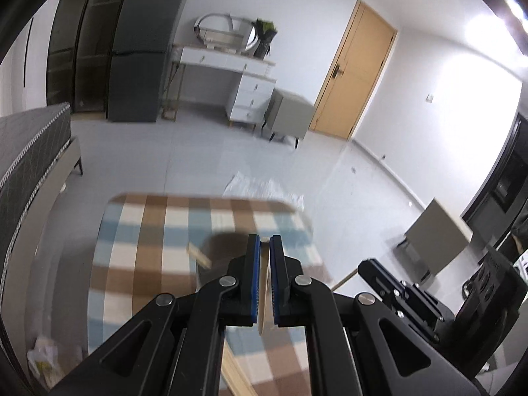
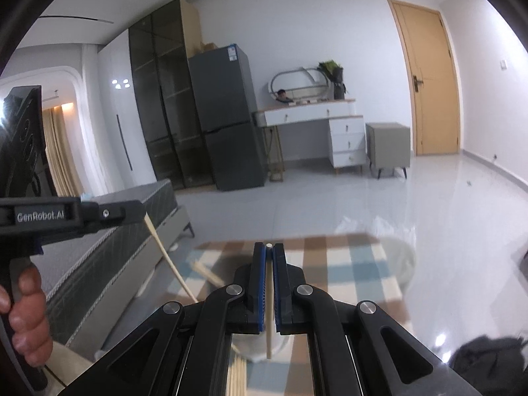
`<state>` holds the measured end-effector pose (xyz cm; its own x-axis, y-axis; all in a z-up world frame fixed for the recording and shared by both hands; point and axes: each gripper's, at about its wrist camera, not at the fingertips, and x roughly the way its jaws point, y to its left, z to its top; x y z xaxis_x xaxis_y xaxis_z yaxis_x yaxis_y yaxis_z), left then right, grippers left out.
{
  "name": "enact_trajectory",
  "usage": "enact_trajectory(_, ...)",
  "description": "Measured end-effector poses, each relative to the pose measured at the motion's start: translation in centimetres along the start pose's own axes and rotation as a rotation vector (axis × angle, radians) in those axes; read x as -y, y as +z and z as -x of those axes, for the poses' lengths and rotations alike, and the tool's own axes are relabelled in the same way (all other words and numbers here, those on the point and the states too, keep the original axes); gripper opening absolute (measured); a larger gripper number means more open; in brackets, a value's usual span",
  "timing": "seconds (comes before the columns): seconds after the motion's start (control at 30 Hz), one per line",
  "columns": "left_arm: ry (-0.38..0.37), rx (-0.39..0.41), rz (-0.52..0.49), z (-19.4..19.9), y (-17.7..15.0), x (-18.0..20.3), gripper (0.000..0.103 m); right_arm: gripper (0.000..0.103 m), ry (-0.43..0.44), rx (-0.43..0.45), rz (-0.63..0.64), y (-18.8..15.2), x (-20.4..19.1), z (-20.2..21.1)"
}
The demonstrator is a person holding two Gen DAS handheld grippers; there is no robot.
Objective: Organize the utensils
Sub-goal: 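Carry both chopsticks over the utensil holder and lower them into it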
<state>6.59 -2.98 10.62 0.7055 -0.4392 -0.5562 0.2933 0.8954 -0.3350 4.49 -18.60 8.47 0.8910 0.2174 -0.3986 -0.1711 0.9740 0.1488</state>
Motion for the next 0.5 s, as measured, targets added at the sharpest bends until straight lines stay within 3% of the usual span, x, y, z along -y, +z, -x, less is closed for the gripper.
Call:
enact_trajectory(0.23, -0.016, 0.082, -0.005, -0.7, 4.3, -0.6, 0.002, 0.003, 0.031, 0.05, 0.086, 5.3, -1.2, -2.0)
enact_trajectory(0.5, -0.012, 0.103, 0.035, -3.2, 5.1, -4.0, 0.001, 0.003, 0.072, 0.049, 0.187, 7.6, -3.6, -6.0)
